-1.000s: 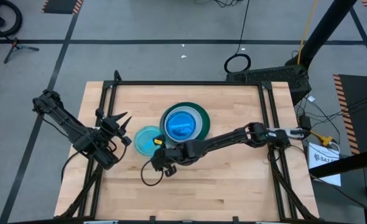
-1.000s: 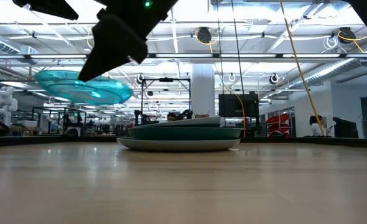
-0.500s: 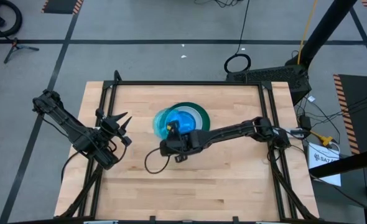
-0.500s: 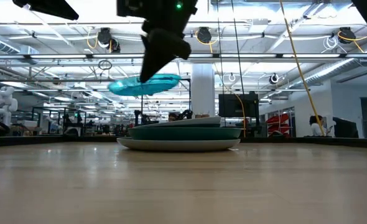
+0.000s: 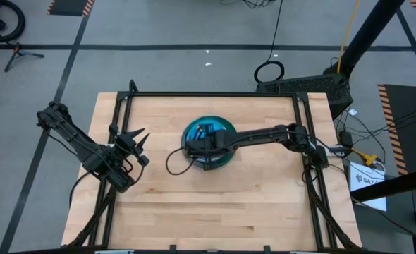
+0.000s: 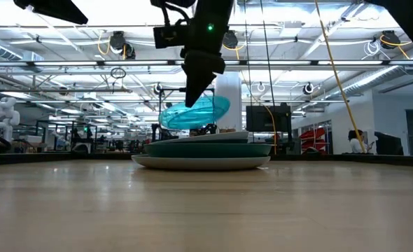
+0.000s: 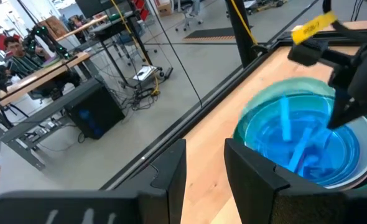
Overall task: Stack plastic plates
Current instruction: Stack the blue transparent plate on top of the blue transparent plate, then adjust the plates
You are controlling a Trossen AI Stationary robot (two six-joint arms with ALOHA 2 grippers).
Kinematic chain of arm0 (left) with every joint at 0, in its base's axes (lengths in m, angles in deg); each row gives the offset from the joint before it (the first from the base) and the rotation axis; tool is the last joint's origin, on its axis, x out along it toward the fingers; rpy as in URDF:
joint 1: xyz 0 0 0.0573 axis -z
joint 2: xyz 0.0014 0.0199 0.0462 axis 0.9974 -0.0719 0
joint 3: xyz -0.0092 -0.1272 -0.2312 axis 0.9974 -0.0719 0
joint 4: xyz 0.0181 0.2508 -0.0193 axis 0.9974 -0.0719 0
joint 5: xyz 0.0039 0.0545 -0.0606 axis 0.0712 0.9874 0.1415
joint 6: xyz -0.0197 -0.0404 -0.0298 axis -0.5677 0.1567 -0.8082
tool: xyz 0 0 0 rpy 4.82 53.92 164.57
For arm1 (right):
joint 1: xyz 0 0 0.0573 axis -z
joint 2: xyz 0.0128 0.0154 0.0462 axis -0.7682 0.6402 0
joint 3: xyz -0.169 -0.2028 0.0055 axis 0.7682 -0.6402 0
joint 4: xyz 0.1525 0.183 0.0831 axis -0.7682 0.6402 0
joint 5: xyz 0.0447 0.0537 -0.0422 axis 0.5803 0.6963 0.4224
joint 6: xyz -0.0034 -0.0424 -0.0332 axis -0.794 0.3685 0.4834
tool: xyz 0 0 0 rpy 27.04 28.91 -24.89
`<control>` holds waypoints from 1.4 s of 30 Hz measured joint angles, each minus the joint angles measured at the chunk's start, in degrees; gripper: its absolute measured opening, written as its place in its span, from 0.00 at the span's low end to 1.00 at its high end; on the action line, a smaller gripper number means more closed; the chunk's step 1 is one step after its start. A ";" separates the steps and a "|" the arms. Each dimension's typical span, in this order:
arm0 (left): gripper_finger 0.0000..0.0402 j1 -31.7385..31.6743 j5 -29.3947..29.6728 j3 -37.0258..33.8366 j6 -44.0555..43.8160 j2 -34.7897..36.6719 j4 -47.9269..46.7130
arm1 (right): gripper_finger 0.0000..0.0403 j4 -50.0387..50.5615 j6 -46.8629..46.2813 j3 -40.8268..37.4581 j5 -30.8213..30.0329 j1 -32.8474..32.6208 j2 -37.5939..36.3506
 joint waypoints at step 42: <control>0.29 0.02 -0.94 -0.01 3.09 0.00 3.19 | 0.31 -25.24 -6.03 -35.64 0.46 -2.76 -24.16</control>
